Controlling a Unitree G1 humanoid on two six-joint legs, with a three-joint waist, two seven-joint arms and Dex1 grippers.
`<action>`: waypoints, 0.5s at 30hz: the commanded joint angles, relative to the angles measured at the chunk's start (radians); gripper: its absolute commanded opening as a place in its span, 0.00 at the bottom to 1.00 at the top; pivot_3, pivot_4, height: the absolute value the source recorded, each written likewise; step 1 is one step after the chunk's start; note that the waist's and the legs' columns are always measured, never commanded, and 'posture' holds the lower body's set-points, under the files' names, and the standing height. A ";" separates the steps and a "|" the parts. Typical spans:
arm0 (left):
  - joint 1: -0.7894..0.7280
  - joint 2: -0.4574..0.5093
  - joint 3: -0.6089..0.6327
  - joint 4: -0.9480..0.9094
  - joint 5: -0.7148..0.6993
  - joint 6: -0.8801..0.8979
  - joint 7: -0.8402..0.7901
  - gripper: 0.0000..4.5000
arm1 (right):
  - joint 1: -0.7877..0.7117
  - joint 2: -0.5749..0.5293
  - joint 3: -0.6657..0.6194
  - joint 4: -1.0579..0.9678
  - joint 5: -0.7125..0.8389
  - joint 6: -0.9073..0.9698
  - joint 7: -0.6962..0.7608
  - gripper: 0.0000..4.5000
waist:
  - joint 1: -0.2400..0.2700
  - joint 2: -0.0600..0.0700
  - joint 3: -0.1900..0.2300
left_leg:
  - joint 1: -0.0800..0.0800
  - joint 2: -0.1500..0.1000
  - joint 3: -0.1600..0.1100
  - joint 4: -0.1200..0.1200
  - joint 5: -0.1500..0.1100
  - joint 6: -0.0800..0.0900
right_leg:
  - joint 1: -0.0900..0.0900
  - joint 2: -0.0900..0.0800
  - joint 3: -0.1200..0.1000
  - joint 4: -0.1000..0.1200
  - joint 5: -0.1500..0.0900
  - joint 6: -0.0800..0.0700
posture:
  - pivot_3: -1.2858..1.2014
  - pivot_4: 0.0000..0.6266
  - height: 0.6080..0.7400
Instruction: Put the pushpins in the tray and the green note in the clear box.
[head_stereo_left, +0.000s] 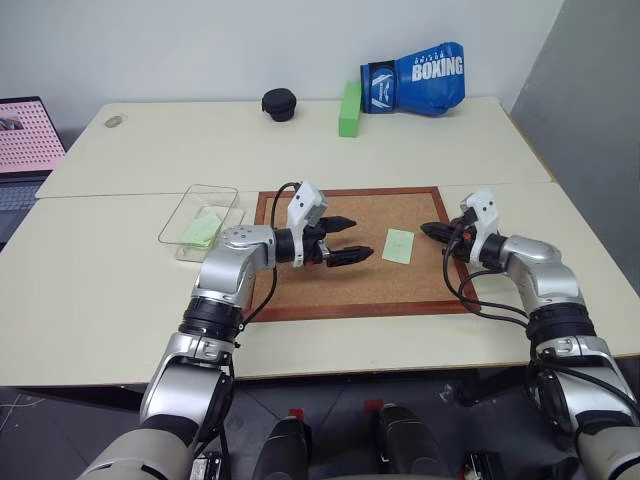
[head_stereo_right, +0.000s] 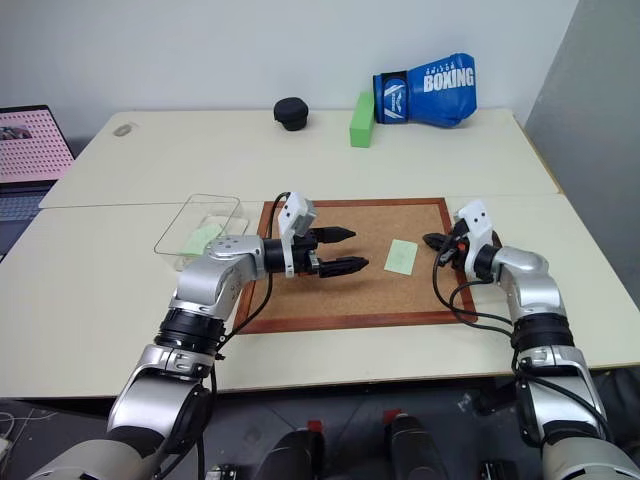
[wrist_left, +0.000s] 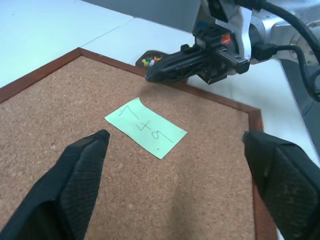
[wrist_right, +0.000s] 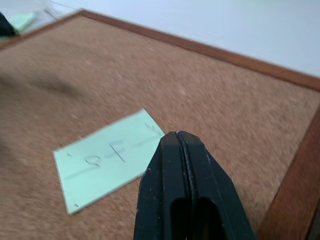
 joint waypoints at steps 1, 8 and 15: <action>-0.007 -0.008 -0.014 -0.010 0.007 -0.047 0.012 1.00 | -0.056 0.021 0.013 0.072 -0.018 -0.063 0.012 0.20 | -0.001 0.000 0.000 | 0.000 0.000 0.000 0.000 0.000 0.000 | 0.000 0.000 0.000 0.000 0.000 0.000 | 0.52 0.24 1.00; 0.012 -0.003 -0.019 -0.036 -0.002 -0.038 0.014 1.00 | -0.106 0.042 0.007 0.158 -0.027 -0.102 0.018 0.51 | 0.001 0.000 0.000 | 0.000 0.000 0.000 0.000 0.000 0.000 | 0.000 0.000 0.000 0.000 0.000 0.000 | 0.52 0.24 1.00; 0.021 0.002 -0.014 -0.051 -0.005 -0.028 0.017 1.00 | -0.125 0.039 0.009 0.206 -0.028 -0.100 0.031 0.77 | 0.000 0.000 0.000 | 0.000 0.000 0.000 0.000 0.000 0.000 | 0.000 0.000 0.000 0.000 0.000 0.000 | 0.52 0.24 1.00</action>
